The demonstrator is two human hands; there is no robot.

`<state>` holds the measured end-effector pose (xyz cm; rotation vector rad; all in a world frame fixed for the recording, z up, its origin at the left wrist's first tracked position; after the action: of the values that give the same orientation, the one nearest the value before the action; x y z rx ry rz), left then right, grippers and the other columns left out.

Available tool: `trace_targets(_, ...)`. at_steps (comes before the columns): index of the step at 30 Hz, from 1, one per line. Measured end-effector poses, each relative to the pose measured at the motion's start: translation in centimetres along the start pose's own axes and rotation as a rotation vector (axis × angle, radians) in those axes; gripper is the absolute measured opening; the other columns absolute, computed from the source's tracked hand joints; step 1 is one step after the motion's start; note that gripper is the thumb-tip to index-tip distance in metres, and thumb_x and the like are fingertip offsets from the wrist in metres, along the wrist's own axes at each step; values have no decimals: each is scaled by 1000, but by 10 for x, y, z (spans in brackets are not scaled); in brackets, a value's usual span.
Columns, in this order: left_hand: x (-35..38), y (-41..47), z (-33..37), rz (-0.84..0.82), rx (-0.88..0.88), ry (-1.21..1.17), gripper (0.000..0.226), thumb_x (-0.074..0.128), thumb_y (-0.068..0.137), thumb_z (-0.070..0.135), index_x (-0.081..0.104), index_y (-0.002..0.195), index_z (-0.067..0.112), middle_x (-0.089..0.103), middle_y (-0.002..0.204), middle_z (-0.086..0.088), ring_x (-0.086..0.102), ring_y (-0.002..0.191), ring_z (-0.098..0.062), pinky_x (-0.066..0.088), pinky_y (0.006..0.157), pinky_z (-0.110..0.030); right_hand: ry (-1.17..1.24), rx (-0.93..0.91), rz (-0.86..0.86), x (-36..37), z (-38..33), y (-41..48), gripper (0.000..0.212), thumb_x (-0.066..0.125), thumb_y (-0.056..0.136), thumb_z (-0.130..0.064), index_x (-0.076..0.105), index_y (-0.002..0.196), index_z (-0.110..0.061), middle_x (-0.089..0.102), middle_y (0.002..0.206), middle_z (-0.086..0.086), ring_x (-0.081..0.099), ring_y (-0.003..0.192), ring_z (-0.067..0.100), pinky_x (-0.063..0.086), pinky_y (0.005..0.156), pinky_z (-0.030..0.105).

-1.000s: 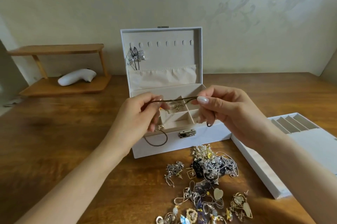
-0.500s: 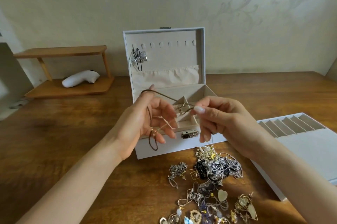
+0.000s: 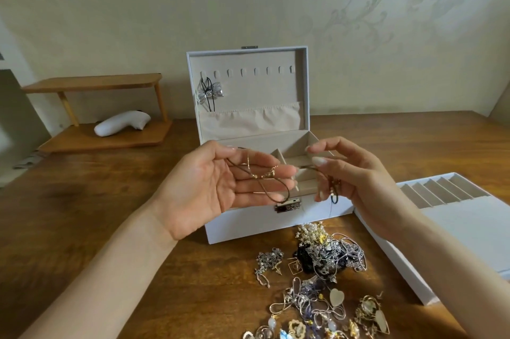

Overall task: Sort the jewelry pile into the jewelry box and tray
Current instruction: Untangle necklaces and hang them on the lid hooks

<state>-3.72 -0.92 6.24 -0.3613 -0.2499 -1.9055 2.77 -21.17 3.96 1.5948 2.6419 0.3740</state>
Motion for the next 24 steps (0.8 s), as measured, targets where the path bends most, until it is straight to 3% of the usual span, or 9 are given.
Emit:
trace_targets(4,-2,1,-2,-62,-16,-25,55,26,91,25,61,113,-10,57,123,-29,56,116,-41,49,96,-45,-128,-108,-44,7,3,-4,24,74,73,-14,64,94,-6,63,80,11,58,69,18,48,62,20)
trace_targets(7,-4,3,-3,-49,-16,-21,55,26,91,25,58,115,-12,58,121,-31,56,114,-43,48,97,-48,-290,-301,-3,11,3,-7,16,70,78,-29,69,91,-20,66,91,3,62,85,12,46,73,16)
trace_targets(9,-3,4,-5,-62,-24,-9,54,29,91,26,56,119,-12,56,122,-33,55,115,-46,46,98,-50,-422,-489,4,14,4,-8,13,67,83,-28,69,95,-23,61,97,-1,61,93,15,48,78,21)
trace_targets(12,-1,4,-10,-58,-48,-33,53,32,90,26,54,121,-11,57,120,-34,55,115,-45,46,98,-51,-609,-678,-8,17,5,-7,15,62,87,-15,70,100,-17,56,100,6,58,99,21,51,79,29)
trace_targets(18,0,6,-13,6,-92,10,52,29,91,27,54,123,-6,60,117,-31,59,112,-39,47,96,-50,-746,-674,-58,12,9,-3,16,70,80,-15,71,96,-14,56,96,2,59,91,19,51,72,37)
trace_targets(24,3,7,-14,103,-79,167,41,38,92,31,61,112,3,66,107,-28,65,102,-37,55,87,-41,-746,-681,19,14,12,-5,7,74,75,-6,72,81,-9,60,88,0,61,79,13,53,65,29)
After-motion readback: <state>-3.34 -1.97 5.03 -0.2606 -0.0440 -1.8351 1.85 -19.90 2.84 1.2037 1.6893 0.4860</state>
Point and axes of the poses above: each hand's wrist, its own y-axis towards the middle knuckle, its own x-axis out of the palm, z = x × y, the point moved 1 cm from there along y, towards the middle knuckle
